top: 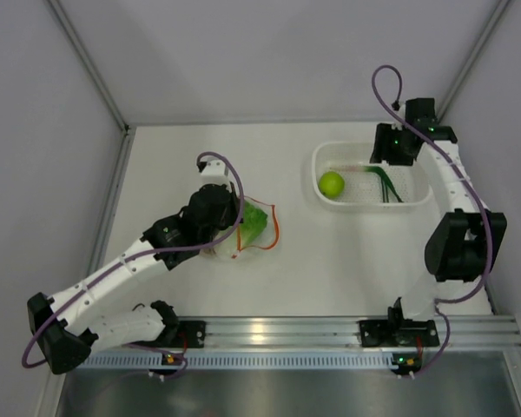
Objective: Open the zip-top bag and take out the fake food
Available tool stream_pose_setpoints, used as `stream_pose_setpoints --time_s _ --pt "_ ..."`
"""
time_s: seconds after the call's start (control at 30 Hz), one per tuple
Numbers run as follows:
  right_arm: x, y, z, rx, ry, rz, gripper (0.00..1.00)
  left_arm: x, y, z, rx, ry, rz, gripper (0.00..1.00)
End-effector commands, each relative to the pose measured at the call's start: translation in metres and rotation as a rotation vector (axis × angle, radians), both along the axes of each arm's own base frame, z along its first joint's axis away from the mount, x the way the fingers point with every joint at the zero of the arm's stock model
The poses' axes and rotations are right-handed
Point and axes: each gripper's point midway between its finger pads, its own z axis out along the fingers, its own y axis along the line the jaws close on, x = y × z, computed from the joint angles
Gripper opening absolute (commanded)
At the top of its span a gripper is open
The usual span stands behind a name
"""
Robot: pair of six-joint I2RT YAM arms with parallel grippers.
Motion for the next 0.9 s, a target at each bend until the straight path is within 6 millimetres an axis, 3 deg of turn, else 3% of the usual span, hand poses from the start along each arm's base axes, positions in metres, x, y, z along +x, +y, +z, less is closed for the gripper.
stream_pose_setpoints --time_s 0.0,0.03,0.07,0.1,0.17,0.2,0.23,0.27,0.43,0.6,0.87 --pt "-0.019 0.034 0.045 -0.014 -0.14 0.037 0.58 0.004 -0.005 0.014 -0.074 -0.04 0.008 0.0" --pt "-0.028 0.052 0.062 -0.021 -0.197 0.073 0.58 0.005 -0.006 0.015 -0.078 -0.041 0.009 0.0" --pt "-0.035 0.061 0.064 -0.025 -0.214 0.081 0.59 0.004 -0.006 0.015 -0.081 -0.041 0.005 0.0" --pt "-0.046 0.07 0.053 -0.024 -0.206 0.08 0.59 0.004 -0.006 0.016 -0.082 -0.042 0.005 0.0" --pt "-0.063 0.103 0.079 0.033 -0.324 0.14 0.59 0.004 -0.006 0.018 -0.085 -0.045 0.005 0.0" --pt "-0.073 0.111 0.067 0.059 -0.309 0.137 0.59 0.004 -0.006 0.019 -0.09 -0.046 0.006 0.0" --pt "-0.089 0.129 0.082 0.099 -0.359 0.176 0.59 0.003 -0.004 0.019 -0.09 -0.049 0.01 0.0" --pt "-0.091 0.14 0.091 0.142 -0.413 0.189 0.59 0.003 -0.004 0.021 -0.097 -0.052 0.011 0.0" --pt "-0.138 0.198 0.101 0.42 -0.484 0.256 0.56 0.002 -0.003 0.031 -0.14 -0.073 0.02 0.0" --pt "-0.159 0.235 0.107 0.564 -0.487 0.258 0.56 0.0 0.0 0.041 -0.213 -0.101 0.04 0.0" --pt "-0.19 0.29 0.117 0.557 -0.5 0.326 0.57 -0.004 0.008 0.057 -0.298 -0.144 0.068 0.0"
